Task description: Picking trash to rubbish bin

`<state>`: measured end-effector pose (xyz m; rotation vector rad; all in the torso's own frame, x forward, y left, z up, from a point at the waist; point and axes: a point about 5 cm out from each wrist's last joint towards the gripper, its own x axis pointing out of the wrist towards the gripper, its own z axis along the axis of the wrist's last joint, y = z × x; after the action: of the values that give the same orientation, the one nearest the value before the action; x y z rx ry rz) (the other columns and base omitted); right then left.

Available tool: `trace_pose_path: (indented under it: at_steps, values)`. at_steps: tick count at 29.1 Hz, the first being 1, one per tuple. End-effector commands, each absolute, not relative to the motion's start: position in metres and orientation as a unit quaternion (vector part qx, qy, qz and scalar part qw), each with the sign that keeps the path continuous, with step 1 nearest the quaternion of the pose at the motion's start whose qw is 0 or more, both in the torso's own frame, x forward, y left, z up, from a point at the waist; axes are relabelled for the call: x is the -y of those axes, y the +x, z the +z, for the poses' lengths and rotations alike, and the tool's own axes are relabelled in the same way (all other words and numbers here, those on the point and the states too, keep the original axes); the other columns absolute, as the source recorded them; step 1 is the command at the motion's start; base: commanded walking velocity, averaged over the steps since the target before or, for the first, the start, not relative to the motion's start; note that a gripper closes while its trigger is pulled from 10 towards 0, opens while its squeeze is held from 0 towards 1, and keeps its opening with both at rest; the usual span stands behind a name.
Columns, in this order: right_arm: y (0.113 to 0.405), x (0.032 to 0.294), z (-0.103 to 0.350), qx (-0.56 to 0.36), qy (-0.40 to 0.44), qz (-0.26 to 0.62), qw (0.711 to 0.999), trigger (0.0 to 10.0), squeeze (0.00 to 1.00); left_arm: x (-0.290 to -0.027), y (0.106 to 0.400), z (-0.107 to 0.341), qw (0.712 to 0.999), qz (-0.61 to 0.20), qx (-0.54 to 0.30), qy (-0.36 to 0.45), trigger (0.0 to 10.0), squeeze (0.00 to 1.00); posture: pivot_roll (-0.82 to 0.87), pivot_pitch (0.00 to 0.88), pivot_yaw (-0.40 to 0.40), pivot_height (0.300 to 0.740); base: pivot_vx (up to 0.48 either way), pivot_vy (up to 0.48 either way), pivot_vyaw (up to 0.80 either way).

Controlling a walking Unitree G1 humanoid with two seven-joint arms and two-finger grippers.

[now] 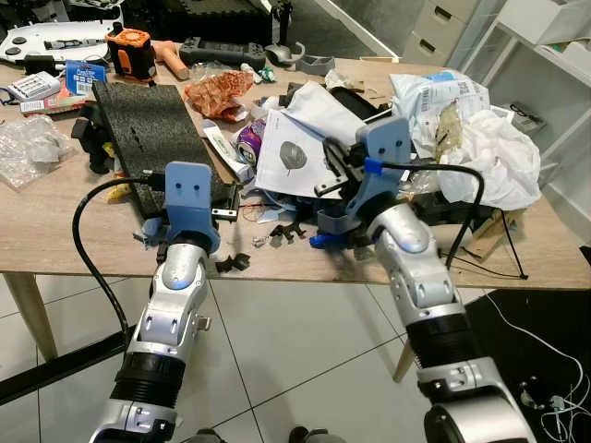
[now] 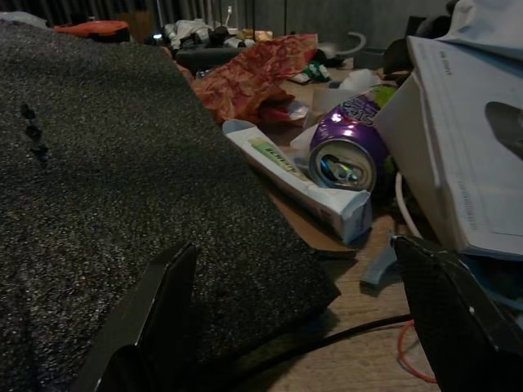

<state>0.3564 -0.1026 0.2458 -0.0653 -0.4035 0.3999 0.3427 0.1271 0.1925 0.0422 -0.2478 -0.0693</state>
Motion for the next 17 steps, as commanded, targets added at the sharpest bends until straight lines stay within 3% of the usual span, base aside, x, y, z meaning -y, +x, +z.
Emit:
trace_pose_path:
  at_steps: [1, 2, 8, 10, 14, 16, 17]
  values:
    - [0.354, 0.11, 0.243, 0.194, -0.02, 0.181, 0.964, 10.0, 0.0, -0.121, 0.34, 0.187, 0.992, -0.043, 0.116, 0.017, 10.0, 0.0, 0.04, 0.186, -0.056, 0.74, 0.0, 0.0, 0.0]
    - [0.353, 0.11, 0.24, 0.186, -0.003, 0.179, 0.966, 10.0, 0.0, -0.121, 0.341, 0.188, 0.992, -0.044, 0.117, 0.016, 10.0, 0.0, 0.04, 0.149, -0.047, 0.74, 0.0, 0.0, 0.0]
    - [0.351, 0.11, 0.232, 0.163, 0.033, 0.167, 0.972, 10.0, 0.0, -0.121, 0.346, 0.191, 0.992, -0.045, 0.115, 0.006, 10.0, 0.0, 0.03, 0.17, -0.048, 0.74, 0.0, 0.0, 0.0]
    - [0.351, 0.11, 0.231, 0.156, 0.048, 0.145, 0.976, 10.0, 0.0, -0.122, 0.348, 0.194, 0.992, -0.048, 0.115, -0.011, 10.0, 0.0, 0.02, 0.14, -0.035, 0.74, 0.0, 0.0, 0.0]
    - [0.353, 0.11, 0.229, 0.145, 0.038, 0.136, 0.979, 10.0, 0.0, -0.12, 0.349, 0.195, 0.992, -0.06, 0.11, -0.019, 10.0, 0.0, 0.02, 0.158, -0.048, 0.74, 0.0, 0.0, 0.0]
    - [0.355, 0.11, 0.226, 0.131, 0.024, 0.131, 0.982, 10.0, 0.0, -0.12, 0.349, 0.196, 0.992, -0.045, 0.117, -0.005, 10.0, 0.0, 0.03, 0.12, -0.048, 0.74, 0.0, 0.0, 0.0]
    - [0.355, 0.108, 0.227, 0.134, 0.018, 0.145, 0.98, 10.0, 0.0, -0.123, 0.348, 0.196, 0.992, -0.034, 0.125, 0.004, 10.0, 0.0, 0.02, 0.148, -0.054, 0.74, 0.0, 0.0, 0.0]
